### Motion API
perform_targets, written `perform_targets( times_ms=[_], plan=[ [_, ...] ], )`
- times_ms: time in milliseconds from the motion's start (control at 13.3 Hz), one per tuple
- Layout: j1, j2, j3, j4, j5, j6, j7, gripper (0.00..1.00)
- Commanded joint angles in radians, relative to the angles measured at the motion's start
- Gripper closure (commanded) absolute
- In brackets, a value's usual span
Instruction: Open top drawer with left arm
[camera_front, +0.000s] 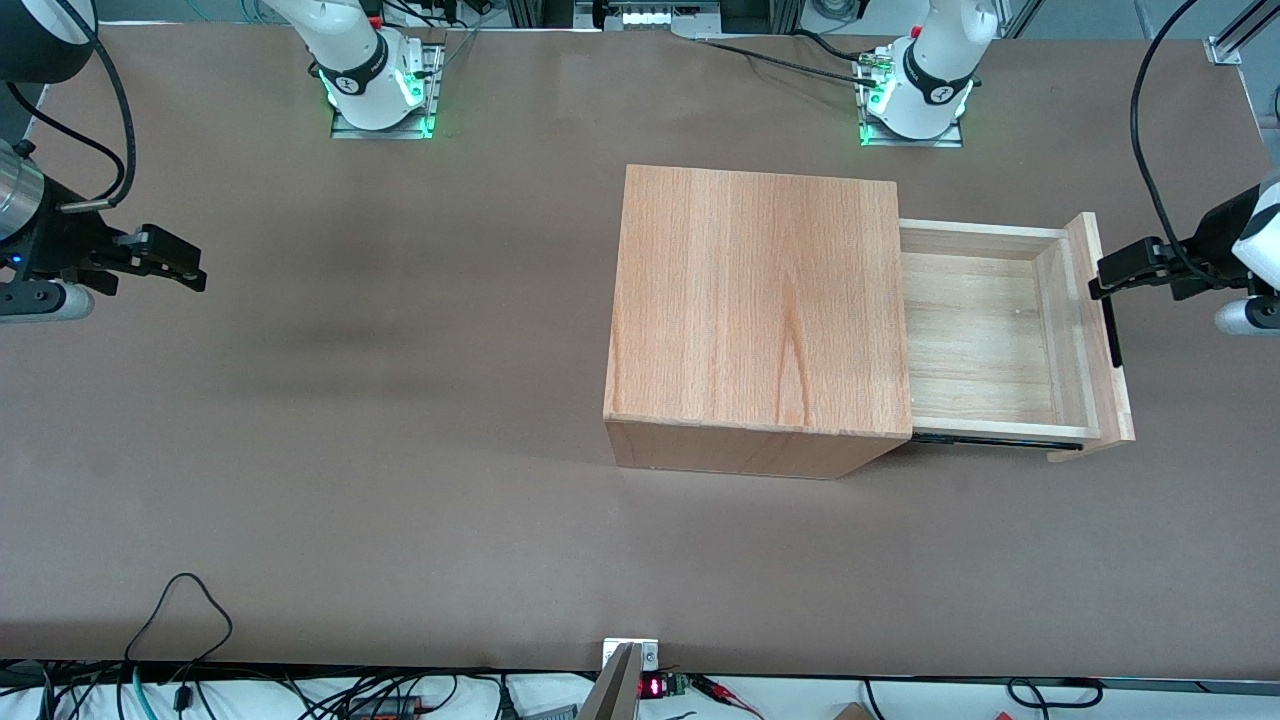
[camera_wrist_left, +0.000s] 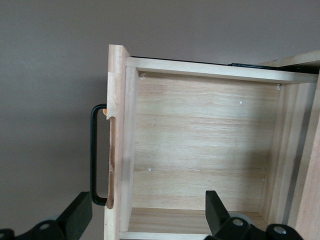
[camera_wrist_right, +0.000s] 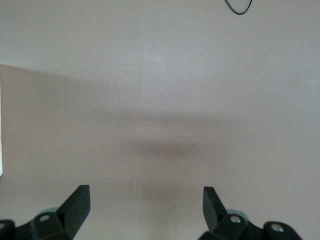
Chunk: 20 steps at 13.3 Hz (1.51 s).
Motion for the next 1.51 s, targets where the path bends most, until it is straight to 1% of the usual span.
perform_targets(
  times_ms=[0, 151, 301, 678, 753, 904, 1356, 1431],
  plan=[
    [-0.003, -0.036, -0.008, -0.029, 0.035, 0.010, 0.010, 0.00],
    [-0.005, -0.037, -0.008, -0.026, 0.034, 0.010, 0.048, 0.00],
    [-0.005, -0.042, -0.010, -0.028, 0.026, -0.003, 0.033, 0.00],
    [0.000, -0.051, -0.017, -0.035, 0.035, -0.014, 0.048, 0.00],
    [0.000, -0.072, -0.020, -0.055, 0.035, -0.009, 0.048, 0.00],
    [0.000, -0.126, -0.022, -0.139, 0.035, 0.039, 0.048, 0.00],
    [0.000, -0.155, -0.028, -0.190, 0.038, 0.060, 0.048, 0.00],
    [0.000, -0.158, -0.028, -0.193, 0.047, 0.060, 0.048, 0.00]
  ],
)
